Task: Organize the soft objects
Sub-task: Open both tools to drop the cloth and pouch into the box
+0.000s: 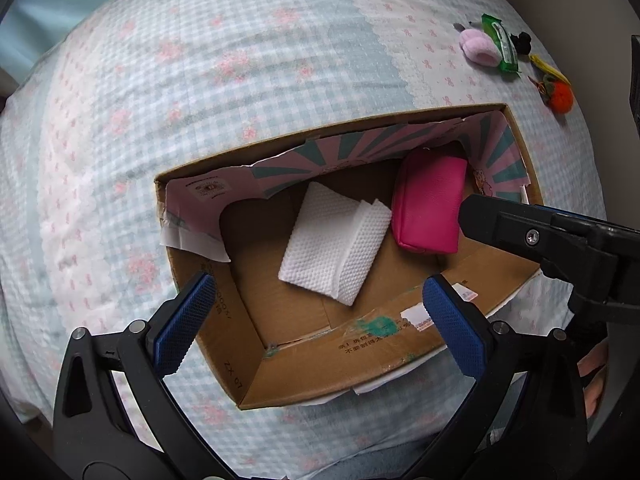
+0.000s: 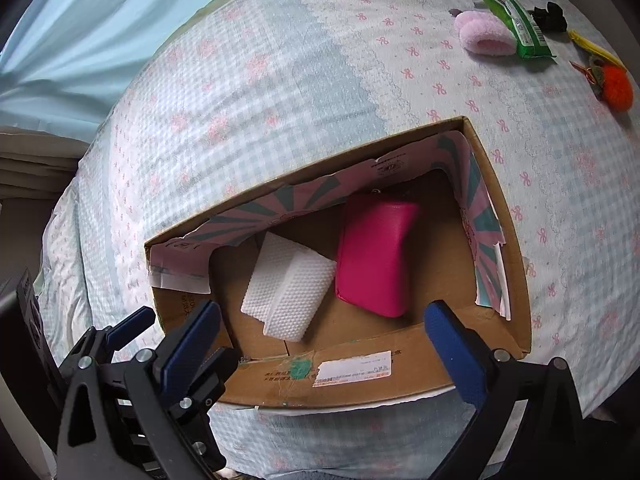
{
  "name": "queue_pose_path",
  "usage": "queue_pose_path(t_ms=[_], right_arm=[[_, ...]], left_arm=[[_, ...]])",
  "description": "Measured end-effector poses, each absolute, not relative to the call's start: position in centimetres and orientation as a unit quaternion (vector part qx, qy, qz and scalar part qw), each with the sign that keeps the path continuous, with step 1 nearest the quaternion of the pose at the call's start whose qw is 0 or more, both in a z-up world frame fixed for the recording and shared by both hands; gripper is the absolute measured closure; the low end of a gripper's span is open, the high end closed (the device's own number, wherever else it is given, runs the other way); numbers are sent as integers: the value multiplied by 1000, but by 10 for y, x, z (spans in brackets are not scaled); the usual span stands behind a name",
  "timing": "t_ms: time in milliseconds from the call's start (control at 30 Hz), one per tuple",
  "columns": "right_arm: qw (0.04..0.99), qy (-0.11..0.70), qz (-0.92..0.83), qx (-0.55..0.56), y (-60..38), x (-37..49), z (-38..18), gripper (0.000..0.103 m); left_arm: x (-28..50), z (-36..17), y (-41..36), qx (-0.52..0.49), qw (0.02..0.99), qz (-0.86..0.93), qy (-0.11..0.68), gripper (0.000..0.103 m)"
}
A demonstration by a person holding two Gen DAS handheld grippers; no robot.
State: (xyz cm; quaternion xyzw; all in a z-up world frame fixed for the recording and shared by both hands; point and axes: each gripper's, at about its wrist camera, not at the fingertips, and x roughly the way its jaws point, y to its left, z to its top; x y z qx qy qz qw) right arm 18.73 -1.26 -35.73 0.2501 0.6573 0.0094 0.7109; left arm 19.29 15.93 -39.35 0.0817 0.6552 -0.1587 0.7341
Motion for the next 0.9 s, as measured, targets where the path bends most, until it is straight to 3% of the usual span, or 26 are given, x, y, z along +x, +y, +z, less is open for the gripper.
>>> queue_pose_path(t_ms=[333,733,900], right_arm=[[759,613,30,216,-11,169,-314,1],[872,477,-5,110,-62,99,-172,1],[890,445,-25,100,-94,67,-142,1]], left_arm=[[176,-342,158,90,759,-148,628,0],[125,-219,153,72,848,-108,514,0],[97,-184,128,71,872,-111,472,0]])
